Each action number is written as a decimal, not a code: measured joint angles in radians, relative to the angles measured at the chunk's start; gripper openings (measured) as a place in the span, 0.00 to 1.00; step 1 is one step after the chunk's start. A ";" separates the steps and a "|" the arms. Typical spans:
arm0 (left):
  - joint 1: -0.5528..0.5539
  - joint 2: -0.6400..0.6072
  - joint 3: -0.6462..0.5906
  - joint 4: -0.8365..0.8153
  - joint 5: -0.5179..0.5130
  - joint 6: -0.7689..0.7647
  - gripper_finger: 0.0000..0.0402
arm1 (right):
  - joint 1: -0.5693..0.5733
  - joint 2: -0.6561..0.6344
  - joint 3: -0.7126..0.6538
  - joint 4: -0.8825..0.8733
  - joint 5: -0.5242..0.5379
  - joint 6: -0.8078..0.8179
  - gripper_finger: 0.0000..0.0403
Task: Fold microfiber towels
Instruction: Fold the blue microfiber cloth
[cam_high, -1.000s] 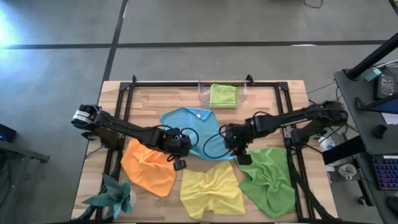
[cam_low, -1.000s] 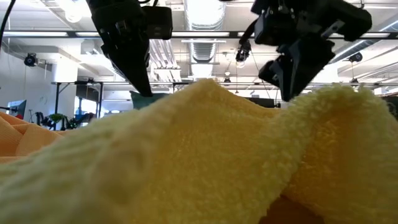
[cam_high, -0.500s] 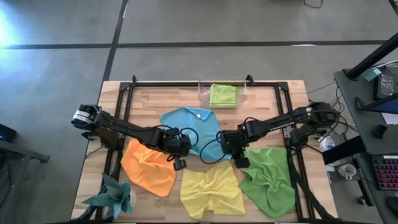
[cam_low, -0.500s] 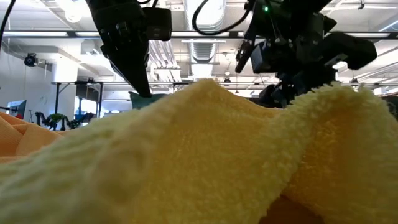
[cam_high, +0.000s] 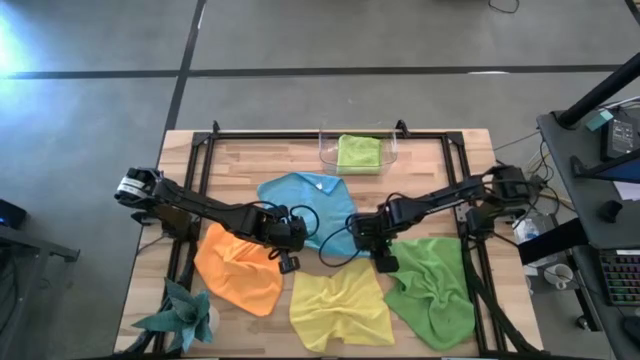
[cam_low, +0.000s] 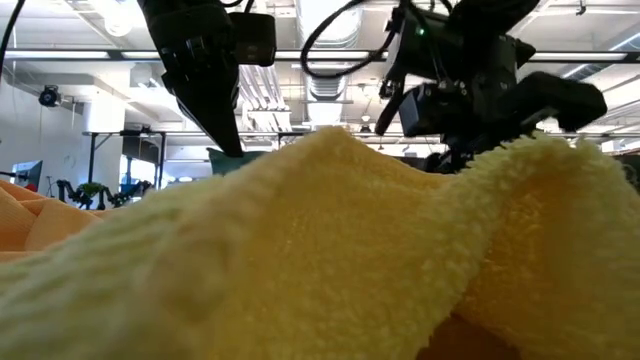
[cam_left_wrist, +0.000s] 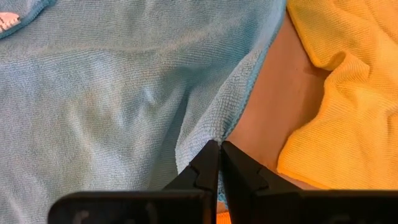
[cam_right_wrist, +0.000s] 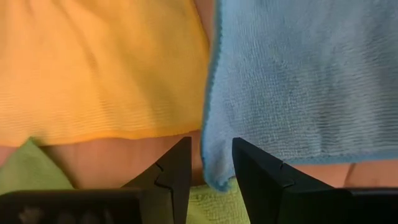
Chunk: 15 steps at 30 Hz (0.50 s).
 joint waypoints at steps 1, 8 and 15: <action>0.000 0.000 0.000 -0.001 0.000 0.000 0.00 | 0.000 0.009 0.000 0.002 0.000 0.000 0.28; 0.000 0.000 0.000 0.000 0.000 -0.002 0.00 | 0.000 0.031 0.000 0.002 0.001 0.042 0.24; 0.000 0.000 -0.001 -0.001 0.000 -0.001 0.00 | 0.000 -0.017 0.000 -0.011 0.002 0.050 0.04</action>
